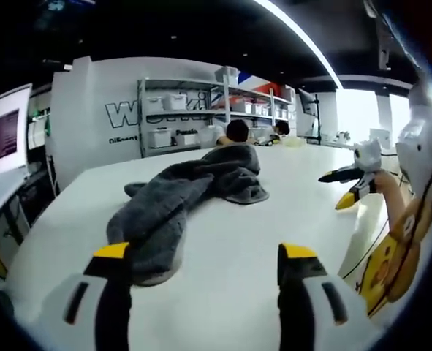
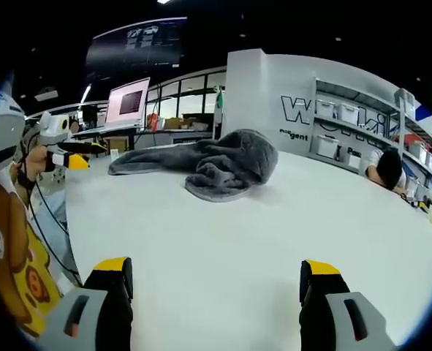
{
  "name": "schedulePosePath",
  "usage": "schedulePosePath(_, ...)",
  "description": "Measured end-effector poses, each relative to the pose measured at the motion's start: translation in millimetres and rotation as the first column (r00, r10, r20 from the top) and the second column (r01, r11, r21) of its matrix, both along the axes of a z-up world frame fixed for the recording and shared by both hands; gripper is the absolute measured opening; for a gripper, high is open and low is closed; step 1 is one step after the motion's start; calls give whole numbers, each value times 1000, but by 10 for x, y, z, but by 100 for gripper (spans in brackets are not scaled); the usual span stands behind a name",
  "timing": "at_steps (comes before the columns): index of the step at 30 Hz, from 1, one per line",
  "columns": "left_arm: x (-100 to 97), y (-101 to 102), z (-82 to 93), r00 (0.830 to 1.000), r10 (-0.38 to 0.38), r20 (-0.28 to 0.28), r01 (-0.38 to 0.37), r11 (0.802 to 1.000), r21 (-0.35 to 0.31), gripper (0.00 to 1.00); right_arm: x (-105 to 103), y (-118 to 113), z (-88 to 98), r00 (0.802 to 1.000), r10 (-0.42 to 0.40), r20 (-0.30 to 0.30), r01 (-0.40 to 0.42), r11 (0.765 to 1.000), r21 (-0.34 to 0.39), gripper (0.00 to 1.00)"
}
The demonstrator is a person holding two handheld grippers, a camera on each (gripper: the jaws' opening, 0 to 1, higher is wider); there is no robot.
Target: Fold the towel on the table until its edges align and the towel forms a compact rectangular stack.
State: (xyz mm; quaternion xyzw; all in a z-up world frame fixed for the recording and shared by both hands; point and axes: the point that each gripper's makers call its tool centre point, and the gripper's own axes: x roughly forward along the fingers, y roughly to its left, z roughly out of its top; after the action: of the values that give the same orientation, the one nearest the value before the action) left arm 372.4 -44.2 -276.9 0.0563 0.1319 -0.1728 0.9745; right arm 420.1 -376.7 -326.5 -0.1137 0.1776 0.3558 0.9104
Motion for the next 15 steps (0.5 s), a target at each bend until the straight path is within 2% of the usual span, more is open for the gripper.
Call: schedulePosePath(15,-18,15,-32,1000,7,-8,-7,1000,-2,91,12,-11,-6,1000,-3,0,3,1000,3,99)
